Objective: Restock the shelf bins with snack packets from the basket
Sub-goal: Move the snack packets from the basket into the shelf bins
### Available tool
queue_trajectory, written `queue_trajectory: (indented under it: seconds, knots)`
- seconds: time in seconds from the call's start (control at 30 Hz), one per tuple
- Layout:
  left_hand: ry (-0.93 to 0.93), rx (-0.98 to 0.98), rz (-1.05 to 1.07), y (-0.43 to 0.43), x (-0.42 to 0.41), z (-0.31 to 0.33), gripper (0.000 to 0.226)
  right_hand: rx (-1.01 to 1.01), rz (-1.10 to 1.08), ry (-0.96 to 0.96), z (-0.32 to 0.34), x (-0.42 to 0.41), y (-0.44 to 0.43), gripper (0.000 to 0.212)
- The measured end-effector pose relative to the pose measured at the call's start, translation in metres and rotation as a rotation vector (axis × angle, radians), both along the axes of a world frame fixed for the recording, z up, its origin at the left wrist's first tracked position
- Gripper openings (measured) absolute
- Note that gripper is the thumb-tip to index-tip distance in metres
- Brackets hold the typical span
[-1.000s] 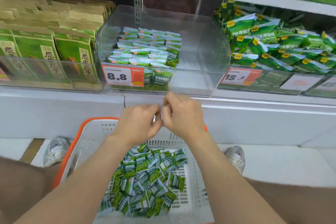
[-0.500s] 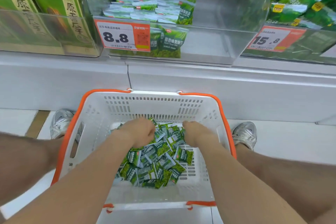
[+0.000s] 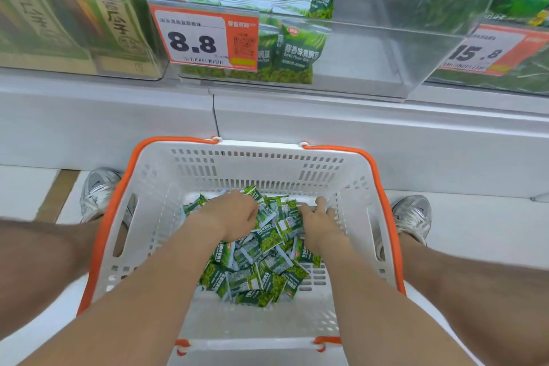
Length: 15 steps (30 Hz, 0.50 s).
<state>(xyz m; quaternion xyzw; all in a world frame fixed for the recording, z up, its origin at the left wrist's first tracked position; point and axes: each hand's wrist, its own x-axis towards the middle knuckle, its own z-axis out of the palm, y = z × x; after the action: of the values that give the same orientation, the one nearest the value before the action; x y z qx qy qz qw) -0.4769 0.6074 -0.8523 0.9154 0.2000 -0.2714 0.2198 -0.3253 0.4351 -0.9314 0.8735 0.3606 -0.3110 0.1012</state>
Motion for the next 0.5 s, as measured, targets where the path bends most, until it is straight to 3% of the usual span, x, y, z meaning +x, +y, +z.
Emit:
queue_trajectory:
  seconds: [0.13,0.27,0.33,0.43,0.5]
  knots:
    - [0.002,-0.019,0.010,-0.001,-0.001,0.002,0.022,0.005,0.018,-0.024,0.000,0.002,-0.002,0.071]
    - [-0.011,-0.009,0.034,0.002,-0.002,0.004,0.022,-0.065,0.060,-0.090,0.010,0.003,-0.001,0.044]
    - [-0.030,-0.035,0.042,0.003,-0.001,0.007,0.020,0.018,-0.055,-0.005,0.017,0.004,0.003,0.033]
    - [-0.109,-0.092,0.075,-0.001,0.006,0.014,0.028,0.321,-0.321,0.284,0.042,0.004,0.018,0.028]
    - [-0.219,-0.140,0.144,-0.004,0.012,0.021,0.038,0.438,-0.322,0.401,0.071,0.006,0.030,0.020]
